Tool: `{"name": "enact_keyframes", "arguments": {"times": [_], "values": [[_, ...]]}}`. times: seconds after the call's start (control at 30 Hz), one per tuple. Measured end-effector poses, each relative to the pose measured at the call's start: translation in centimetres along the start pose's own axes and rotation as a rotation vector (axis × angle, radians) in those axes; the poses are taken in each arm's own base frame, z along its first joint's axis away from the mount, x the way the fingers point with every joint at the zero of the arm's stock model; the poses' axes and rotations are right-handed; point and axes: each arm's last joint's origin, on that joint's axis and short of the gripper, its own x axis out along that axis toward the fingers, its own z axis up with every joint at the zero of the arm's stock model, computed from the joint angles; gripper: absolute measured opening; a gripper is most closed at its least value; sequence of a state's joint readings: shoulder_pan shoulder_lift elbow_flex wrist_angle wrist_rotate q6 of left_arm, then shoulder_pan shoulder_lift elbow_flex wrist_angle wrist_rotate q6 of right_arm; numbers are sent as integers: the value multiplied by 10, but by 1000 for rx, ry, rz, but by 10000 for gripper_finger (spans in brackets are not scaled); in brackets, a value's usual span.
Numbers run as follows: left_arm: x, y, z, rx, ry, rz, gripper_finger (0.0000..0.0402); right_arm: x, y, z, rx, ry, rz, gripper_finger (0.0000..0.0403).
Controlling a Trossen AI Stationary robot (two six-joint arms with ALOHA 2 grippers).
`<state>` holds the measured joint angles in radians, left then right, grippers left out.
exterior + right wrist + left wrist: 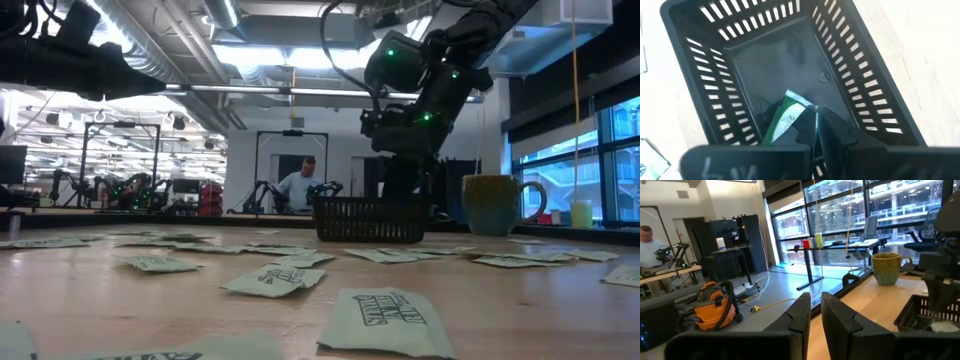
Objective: Pick and place Stevia / Truvia into bins
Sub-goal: Put the stevia packet into the black basket
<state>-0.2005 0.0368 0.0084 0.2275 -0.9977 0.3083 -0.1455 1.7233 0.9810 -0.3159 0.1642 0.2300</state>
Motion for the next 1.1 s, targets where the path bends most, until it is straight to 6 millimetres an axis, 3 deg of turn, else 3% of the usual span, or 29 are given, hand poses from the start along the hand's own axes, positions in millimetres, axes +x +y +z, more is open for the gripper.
{"name": "enact_keyframes", "arguments": {"times": [0.17, 0.37, 0.57, 0.7, 0.87, 1.1], "values": [[0, 0, 0, 4, 0, 0, 41, -10, -1, 2, 30, -19, 4, 51], [0, 0, 0, 2, 0, 0, 38, -53, -10, -1, 59, -3, 0, 68], [0, 0, 0, 1, 0, 0, 43, -100, -24, -26, 155, 154, -63, 69], [0, 0, 0, 1, 0, 0, 41, -119, -35, -47, 257, 209, -216, 69], [0, 0, 0, 1, 0, -1, 38, -118, -45, -69, 392, 212, -286, 69], [0, 0, 0, 1, 0, 0, 42, -93, -59, -96, 480, 273, -320, 69]]}}
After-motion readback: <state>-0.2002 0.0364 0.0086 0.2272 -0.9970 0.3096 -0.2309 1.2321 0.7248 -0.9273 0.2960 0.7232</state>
